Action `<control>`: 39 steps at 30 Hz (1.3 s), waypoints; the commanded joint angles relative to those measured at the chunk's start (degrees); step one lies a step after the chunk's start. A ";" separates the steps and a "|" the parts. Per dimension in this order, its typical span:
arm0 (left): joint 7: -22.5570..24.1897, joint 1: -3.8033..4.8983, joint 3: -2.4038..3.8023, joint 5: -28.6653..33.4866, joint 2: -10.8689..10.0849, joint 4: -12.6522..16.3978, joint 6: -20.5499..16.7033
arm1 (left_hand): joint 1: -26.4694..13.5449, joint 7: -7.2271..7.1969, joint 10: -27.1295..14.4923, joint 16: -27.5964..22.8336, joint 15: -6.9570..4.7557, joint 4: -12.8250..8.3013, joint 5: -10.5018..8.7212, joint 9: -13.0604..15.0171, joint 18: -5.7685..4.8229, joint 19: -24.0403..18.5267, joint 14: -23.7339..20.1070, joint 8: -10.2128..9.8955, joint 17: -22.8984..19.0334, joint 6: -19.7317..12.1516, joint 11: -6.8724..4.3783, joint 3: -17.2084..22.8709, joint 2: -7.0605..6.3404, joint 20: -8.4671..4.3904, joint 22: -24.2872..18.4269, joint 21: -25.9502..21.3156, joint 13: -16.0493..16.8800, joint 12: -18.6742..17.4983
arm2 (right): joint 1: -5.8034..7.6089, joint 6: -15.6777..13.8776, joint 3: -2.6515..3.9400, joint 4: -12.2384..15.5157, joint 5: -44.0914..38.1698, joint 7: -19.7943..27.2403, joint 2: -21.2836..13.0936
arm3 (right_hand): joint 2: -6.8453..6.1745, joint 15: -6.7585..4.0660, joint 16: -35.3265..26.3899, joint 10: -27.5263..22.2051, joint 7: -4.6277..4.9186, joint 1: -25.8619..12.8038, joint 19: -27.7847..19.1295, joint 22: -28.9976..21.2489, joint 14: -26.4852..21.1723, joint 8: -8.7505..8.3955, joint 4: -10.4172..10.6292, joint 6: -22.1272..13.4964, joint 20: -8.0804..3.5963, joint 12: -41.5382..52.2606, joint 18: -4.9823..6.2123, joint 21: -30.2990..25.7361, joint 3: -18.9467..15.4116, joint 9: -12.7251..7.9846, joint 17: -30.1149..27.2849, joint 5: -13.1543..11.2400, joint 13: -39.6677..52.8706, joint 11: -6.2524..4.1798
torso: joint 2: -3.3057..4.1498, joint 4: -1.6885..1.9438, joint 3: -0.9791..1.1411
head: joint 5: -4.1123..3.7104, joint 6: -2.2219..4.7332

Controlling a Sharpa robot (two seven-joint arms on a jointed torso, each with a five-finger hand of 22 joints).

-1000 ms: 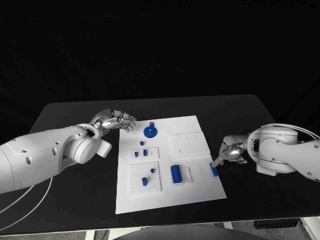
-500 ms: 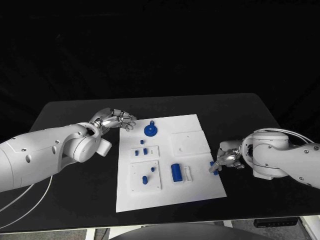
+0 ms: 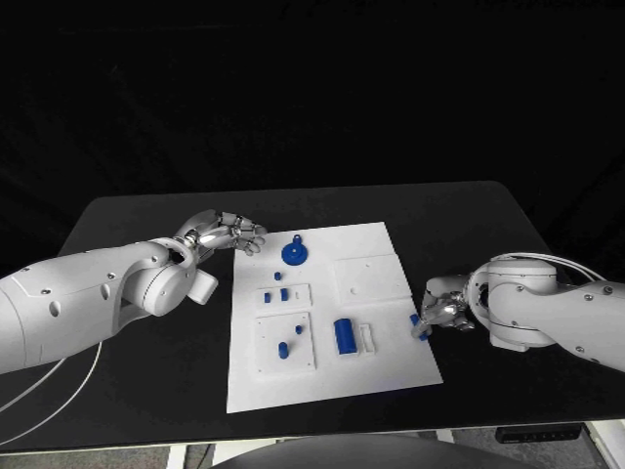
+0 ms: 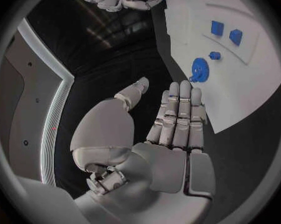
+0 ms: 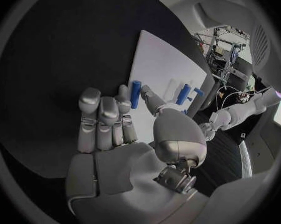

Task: Assemble the parts on the task board

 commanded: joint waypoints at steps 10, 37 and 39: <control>0.06 0.02 0.04 0.13 0.00 0.19 1.32 | -0.48 0.00 -0.33 -0.34 0.24 0.38 -0.14 -0.08 1.17 -0.11 0.30 0.35 0.11 -0.55 -0.17 0.04 -0.09 0.28 0.13 -0.34 -0.09 0.05 | -0.22 0.09 -0.10 -0.31 -0.96 -0.47 -0.03 | -1.80 -0.02 -0.42 1.02 -0.04 4.42 0.26 0.40 0.68 -0.19 4.77 1.08 1.25 -0.52 3.08 0.46 16.34 -0.26 0.20 -0.08 0.18 0.12 | -0.06 -0.02 0.02 | -0.01 -0.20; -0.34 0.02 0.02 -0.04 0.12 -0.24 1.47 | -0.83 0.00 -0.37 -0.55 0.26 0.82 -0.14 -0.13 1.16 -0.10 0.31 0.43 0.35 -0.60 -0.16 -0.04 0.03 0.29 0.27 -0.48 -0.10 0.04 | 3.44 -4.44 0.89 3.03 -0.40 -1.64 -2.15 | -3.07 -0.04 -0.53 1.79 -0.14 0.66 0.46 0.60 0.87 -0.06 6.83 2.08 1.68 -0.72 3.09 1.01 20.01 -0.62 0.23 -0.08 0.10 -0.14 | -0.02 -0.09 -0.02 | 0.91 -0.05; -0.35 0.02 0.02 -0.04 0.12 -0.22 1.49 | -0.83 0.00 -0.37 -0.56 0.26 0.82 -0.14 -0.13 1.16 -0.10 0.31 0.43 0.36 -0.60 -0.16 -0.04 0.02 0.29 0.27 -0.48 -0.10 0.04 | 3.44 -4.86 0.89 4.01 0.41 -1.41 -1.65 | -3.08 -0.08 -0.51 1.87 -0.18 0.61 0.50 0.60 0.89 -0.02 6.77 2.19 1.64 -0.69 3.09 1.05 20.09 -0.63 0.24 -0.08 0.10 -0.19 | -0.01 -0.07 0.00 | 0.95 -0.10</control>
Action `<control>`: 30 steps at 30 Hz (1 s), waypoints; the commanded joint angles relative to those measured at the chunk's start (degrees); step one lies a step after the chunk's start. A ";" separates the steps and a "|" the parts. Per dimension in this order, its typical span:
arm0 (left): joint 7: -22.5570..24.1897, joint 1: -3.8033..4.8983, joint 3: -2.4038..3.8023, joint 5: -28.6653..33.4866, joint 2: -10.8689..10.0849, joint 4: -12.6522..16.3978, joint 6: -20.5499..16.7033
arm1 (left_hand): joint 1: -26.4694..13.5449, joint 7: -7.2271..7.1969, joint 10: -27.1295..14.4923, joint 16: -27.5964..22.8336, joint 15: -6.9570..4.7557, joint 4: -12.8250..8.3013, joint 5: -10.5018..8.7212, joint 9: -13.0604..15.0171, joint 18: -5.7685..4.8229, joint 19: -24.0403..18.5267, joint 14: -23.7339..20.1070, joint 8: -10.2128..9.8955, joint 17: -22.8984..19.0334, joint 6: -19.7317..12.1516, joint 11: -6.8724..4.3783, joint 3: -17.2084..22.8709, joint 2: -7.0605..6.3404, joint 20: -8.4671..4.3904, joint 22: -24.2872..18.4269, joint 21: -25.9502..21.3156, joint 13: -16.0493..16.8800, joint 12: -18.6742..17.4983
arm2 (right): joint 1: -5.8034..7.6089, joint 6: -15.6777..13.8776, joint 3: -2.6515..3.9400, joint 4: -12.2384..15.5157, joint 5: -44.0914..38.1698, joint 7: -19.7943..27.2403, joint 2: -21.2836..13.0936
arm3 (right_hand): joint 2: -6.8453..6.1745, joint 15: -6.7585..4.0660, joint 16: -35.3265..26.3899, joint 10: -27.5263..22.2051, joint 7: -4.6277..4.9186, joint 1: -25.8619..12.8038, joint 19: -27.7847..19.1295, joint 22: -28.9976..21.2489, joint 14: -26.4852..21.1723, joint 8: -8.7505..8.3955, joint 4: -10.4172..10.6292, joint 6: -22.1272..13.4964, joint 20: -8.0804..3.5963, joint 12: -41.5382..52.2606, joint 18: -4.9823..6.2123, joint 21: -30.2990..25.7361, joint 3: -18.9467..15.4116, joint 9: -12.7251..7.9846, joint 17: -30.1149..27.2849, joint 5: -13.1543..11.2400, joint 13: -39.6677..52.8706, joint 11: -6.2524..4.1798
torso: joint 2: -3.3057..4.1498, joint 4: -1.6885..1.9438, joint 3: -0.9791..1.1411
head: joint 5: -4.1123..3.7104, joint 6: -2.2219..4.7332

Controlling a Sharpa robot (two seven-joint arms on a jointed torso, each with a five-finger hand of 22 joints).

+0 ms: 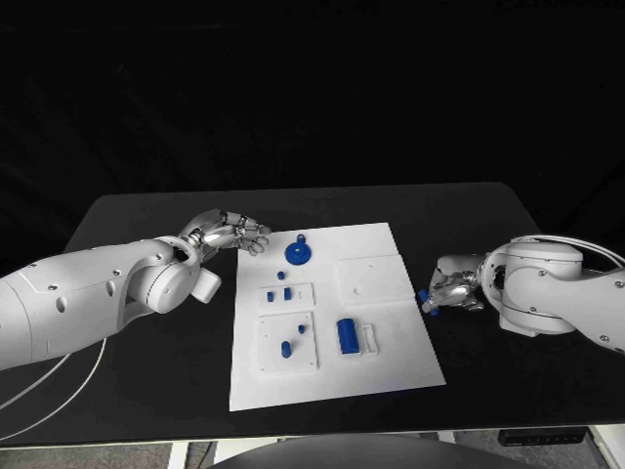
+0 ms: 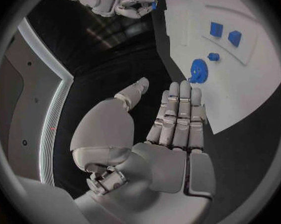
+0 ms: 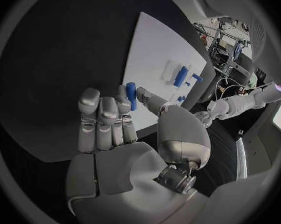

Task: Assemble the parts on the task board

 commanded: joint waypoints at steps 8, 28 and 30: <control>0.20 0.02 0.05 -0.01 0.67 -0.09 1.36 | -0.63 -0.15 -0.39 -0.39 0.26 0.43 -0.14 -0.11 1.16 -0.11 0.30 0.22 0.11 -0.47 -0.15 -0.05 -0.17 0.29 0.12 -0.27 -0.06 0.03 | -0.45 -2.71 -0.19 2.10 7.91 0.32 3.01 | -0.02 -0.31 -0.25 0.52 0.10 -1.09 0.27 0.59 0.37 0.31 0.11 0.85 0.29 -0.22 2.48 0.42 0.03 -0.18 0.09 0.13 -0.01 -0.16 | 0.09 -0.06 -0.02 | -0.34 -0.16; 0.02 0.02 0.06 -0.05 0.94 -0.48 1.83 | -0.67 -0.14 -0.44 -0.51 0.27 0.53 -0.14 -0.14 1.17 -0.14 0.27 0.24 0.22 -0.54 -0.14 -0.07 -0.14 0.29 0.19 -0.35 -0.08 0.01 | -3.87 -3.59 -0.39 1.86 10.16 0.82 7.75 | 1.20 -0.44 -0.40 0.65 -0.01 -3.70 0.30 0.42 0.37 0.27 0.41 1.16 0.10 -0.40 2.48 0.37 -0.56 -0.53 0.07 0.14 0.04 -0.27 | 0.04 -0.10 0.03 | -0.25 -0.49; 0.02 0.02 0.06 -0.05 0.98 -0.47 1.83 | -0.67 -0.14 -0.45 -0.52 0.27 0.53 -0.14 -0.15 1.17 -0.14 0.27 0.24 0.23 -0.55 -0.14 -0.07 -0.13 0.29 0.20 -0.35 -0.08 0.01 | -3.90 -3.45 -0.39 1.87 10.14 0.83 7.98 | 1.22 -0.45 -0.40 0.67 -0.01 -3.78 0.31 0.42 0.38 0.27 0.40 1.17 0.09 -0.40 2.48 0.38 -0.59 -0.54 0.07 0.14 0.04 -0.28 | 0.04 -0.10 0.02 | -0.27 -0.52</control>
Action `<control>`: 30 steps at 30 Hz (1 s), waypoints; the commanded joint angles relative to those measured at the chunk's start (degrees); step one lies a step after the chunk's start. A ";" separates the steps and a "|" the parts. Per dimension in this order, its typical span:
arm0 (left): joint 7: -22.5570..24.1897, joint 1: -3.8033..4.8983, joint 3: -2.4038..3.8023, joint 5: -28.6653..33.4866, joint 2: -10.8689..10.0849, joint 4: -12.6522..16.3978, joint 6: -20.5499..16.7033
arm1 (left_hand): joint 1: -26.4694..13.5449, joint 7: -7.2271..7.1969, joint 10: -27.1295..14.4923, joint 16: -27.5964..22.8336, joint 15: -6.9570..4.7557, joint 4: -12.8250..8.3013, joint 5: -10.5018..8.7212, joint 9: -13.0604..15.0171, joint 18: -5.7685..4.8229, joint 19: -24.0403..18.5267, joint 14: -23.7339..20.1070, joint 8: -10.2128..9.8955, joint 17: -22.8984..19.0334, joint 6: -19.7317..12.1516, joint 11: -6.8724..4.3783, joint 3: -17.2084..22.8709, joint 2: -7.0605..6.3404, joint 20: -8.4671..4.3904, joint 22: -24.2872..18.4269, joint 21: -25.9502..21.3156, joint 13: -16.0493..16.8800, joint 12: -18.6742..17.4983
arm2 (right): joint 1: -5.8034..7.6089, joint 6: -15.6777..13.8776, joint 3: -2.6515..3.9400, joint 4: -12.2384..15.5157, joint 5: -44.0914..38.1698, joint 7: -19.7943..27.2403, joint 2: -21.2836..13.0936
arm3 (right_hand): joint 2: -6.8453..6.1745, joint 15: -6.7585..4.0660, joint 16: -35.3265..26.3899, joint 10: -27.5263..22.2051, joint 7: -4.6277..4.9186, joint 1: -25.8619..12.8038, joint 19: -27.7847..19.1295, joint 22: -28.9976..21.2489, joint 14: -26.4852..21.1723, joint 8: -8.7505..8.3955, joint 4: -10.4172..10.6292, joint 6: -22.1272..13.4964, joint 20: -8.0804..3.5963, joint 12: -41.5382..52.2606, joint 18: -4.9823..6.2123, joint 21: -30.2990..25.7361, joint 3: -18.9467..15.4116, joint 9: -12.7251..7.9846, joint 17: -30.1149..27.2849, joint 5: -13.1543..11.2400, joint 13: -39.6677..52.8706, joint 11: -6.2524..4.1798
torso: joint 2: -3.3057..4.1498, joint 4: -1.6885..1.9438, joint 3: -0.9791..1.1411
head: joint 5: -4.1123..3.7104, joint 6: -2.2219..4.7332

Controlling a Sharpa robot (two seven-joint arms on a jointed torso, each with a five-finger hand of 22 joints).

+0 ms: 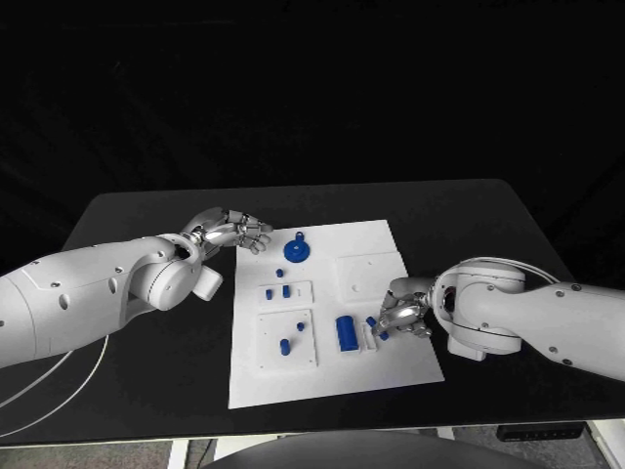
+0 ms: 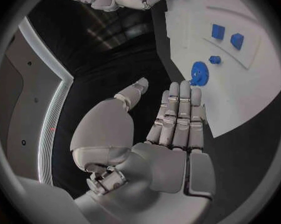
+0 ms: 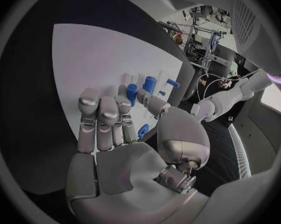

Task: Assemble the parts on the task board

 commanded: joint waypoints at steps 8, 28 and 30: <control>0.21 0.02 0.05 -0.04 -0.09 0.37 1.00 | -0.46 -0.04 -0.46 -0.32 0.27 0.38 -0.14 -0.07 1.17 -0.15 0.28 0.25 0.14 -0.37 -0.13 0.09 0.08 0.29 0.12 -0.38 -0.10 0.01 | -0.59 0.45 0.01 -0.73 0.34 0.41 1.13 | -0.03 -0.44 -0.20 0.51 0.30 -0.89 0.33 0.42 0.17 0.26 0.07 0.78 0.07 -0.42 2.47 0.19 -0.44 -0.11 0.04 0.13 0.04 -0.09 | 0.00 0.11 -0.06 | 0.06 -0.20; 0.15 0.02 0.04 -0.07 -0.34 0.41 1.05 | -0.45 -0.04 -0.47 -0.38 0.27 0.40 -0.15 -0.08 1.17 -0.16 0.29 0.27 0.22 -0.40 -0.13 0.07 0.04 0.29 0.17 -0.42 -0.10 0.02 | -0.85 1.21 -0.03 -1.85 -1.54 -0.21 1.43 | 0.03 -0.47 -0.21 0.55 0.28 -1.28 0.34 0.40 0.18 0.26 0.09 0.83 0.03 -0.46 2.47 0.20 -0.58 -0.17 0.05 0.13 0.04 -0.11 | -0.02 0.04 -0.02 | 0.29 -0.55; 0.14 0.02 0.04 -0.07 -0.33 0.39 1.05 | -0.45 -0.04 -0.47 -0.39 0.27 0.40 -0.15 -0.08 1.17 -0.16 0.29 0.28 0.23 -0.40 -0.13 0.07 0.05 0.29 0.18 -0.43 -0.10 0.02 | -0.88 1.37 -0.03 -1.75 -1.45 -0.07 1.49 | -0.02 -0.47 -0.21 0.55 0.28 -1.36 0.34 0.40 0.18 0.26 0.07 0.83 0.02 -0.47 2.47 0.20 -0.61 -0.18 0.05 0.13 0.05 -0.12 | -0.02 0.03 -0.02 | 0.30 -0.57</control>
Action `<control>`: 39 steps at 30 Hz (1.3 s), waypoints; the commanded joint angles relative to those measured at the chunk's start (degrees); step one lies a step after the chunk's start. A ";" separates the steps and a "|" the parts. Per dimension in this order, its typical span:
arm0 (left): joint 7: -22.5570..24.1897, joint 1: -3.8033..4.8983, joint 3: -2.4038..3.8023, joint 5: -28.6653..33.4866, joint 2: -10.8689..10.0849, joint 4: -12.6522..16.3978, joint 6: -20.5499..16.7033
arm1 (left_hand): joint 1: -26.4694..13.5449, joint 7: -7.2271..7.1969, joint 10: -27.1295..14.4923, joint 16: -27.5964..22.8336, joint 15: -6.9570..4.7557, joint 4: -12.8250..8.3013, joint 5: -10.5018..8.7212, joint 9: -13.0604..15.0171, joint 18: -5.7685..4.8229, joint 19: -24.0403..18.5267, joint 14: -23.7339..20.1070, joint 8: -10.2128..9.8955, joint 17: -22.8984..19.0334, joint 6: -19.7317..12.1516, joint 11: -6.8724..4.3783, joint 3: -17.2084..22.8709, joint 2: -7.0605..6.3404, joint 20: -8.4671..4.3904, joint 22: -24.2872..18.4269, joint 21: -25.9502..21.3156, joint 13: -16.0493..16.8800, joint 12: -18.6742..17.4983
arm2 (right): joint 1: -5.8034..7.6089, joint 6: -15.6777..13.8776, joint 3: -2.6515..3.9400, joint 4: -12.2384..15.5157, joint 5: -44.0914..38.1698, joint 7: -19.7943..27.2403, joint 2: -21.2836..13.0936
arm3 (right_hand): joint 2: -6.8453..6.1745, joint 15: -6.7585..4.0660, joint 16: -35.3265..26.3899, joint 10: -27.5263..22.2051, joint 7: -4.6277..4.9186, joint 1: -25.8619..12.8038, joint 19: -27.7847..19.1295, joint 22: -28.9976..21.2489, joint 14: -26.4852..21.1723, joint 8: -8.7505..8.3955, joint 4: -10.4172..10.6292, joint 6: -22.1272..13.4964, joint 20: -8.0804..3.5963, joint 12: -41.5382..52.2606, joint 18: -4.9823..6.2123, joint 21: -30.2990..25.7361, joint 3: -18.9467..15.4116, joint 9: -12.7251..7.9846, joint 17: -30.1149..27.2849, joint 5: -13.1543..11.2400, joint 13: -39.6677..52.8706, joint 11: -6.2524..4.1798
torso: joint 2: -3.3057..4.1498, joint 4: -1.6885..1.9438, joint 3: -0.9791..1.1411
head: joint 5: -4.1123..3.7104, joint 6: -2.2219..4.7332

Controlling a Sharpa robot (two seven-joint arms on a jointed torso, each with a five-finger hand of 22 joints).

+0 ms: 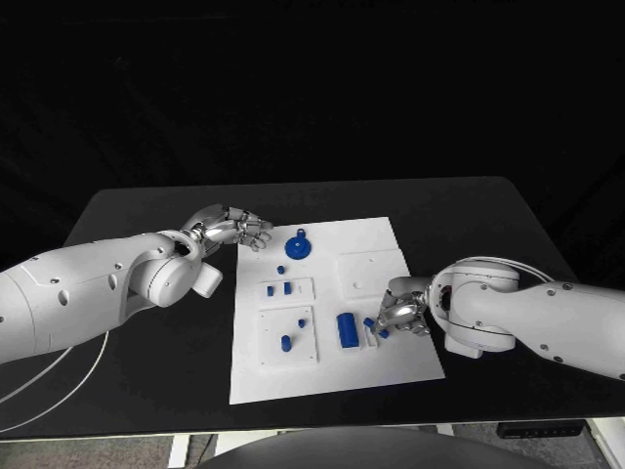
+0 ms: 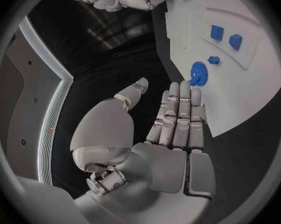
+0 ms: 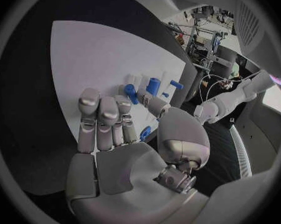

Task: Assemble the parts on the task board

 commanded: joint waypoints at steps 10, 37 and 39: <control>0.28 0.02 0.04 -0.07 0.03 0.14 0.79 | -0.45 -0.06 -0.47 -0.43 0.27 0.42 -0.15 -0.09 1.17 -0.15 0.30 0.30 0.11 -0.43 -0.13 0.06 0.04 0.29 0.11 -0.26 -0.06 0.02 | -0.13 1.57 -0.04 0.57 -0.34 0.31 0.26 | -0.26 -0.40 -0.21 0.38 0.11 -0.90 0.32 0.40 -0.11 0.26 0.07 0.72 0.00 -0.28 2.46 0.22 -0.53 -0.15 0.09 0.13 0.06 0.07 | -0.02 -0.04 0.00 | -0.02 -0.14; 0.13 0.02 0.04 -0.17 -0.08 0.20 1.02 | -0.43 -0.06 -0.48 -0.50 0.27 0.46 -0.15 -0.11 1.18 -0.14 0.32 0.33 0.22 -0.45 -0.13 0.06 0.05 0.30 0.18 -0.31 -0.06 0.03 | -0.14 2.75 -0.07 0.17 -0.17 0.22 0.37 | -2.76 -0.44 -0.27 0.39 0.09 -4.47 0.25 0.33 -0.11 0.15 0.68 0.65 -0.17 -0.49 2.46 0.23 -3.82 -0.44 0.13 0.14 0.18 0.05 | -0.02 -0.05 0.01 | 0.00 -0.42; 0.11 0.02 0.04 -0.17 -0.09 0.20 1.06 | -0.42 -0.06 -0.48 -0.51 0.27 0.46 -0.15 -0.11 1.18 -0.14 0.32 0.33 0.23 -0.46 -0.13 0.06 0.05 0.30 0.18 -0.31 -0.06 0.03 | -0.14 3.05 -0.07 0.21 -0.27 0.28 0.18 | -3.03 -0.47 -0.27 0.35 0.07 -3.78 0.23 0.35 -0.11 0.14 -0.07 0.61 -0.29 -0.50 2.46 0.26 -3.76 -0.45 0.14 0.14 0.21 0.03 | -0.04 -0.02 0.02 | 0.05 -0.44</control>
